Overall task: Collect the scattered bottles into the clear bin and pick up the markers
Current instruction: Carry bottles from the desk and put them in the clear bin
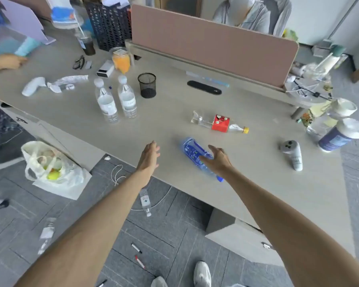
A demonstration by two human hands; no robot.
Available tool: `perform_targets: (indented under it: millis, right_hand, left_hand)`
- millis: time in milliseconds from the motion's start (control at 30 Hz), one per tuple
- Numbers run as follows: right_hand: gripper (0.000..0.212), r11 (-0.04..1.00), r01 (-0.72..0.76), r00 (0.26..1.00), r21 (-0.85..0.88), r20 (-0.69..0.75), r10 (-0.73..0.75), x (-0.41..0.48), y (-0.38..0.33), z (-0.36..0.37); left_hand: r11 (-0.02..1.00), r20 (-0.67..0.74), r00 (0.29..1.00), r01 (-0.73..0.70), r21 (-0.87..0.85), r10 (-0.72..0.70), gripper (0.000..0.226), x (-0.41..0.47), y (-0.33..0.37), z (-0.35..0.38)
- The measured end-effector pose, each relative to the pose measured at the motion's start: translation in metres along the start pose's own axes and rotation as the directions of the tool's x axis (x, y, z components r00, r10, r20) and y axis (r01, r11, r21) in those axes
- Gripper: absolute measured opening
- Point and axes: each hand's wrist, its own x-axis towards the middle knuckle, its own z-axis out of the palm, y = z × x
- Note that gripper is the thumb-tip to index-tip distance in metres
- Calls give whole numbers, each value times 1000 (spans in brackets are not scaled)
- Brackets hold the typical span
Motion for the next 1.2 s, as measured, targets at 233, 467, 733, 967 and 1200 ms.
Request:
perform_targets:
  millis: [233, 467, 733, 967, 1200]
  right_hand:
    - [93, 967, 105, 983, -232, 174, -65, 35, 17, 11]
    - [68, 768, -63, 998, 637, 64, 28, 36, 9, 5]
    - [48, 726, 51, 983, 686, 94, -158, -2, -41, 22]
    - [45, 811, 99, 942, 577, 209, -263, -19, -51, 8]
    - [49, 837, 153, 988, 526, -97, -119, -11, -10, -25]
  left_hand:
    - [996, -4, 998, 69, -50, -69, 48, 30, -5, 24]
    - [987, -3, 995, 103, -127, -104, 53, 41, -7, 36]
    - [970, 100, 993, 86, -228, -65, 59, 33, 11, 42]
    - [974, 125, 992, 17, -226, 12, 56, 20, -1, 19]
    - [985, 104, 995, 24, -173, -6, 43, 23, 19, 47]
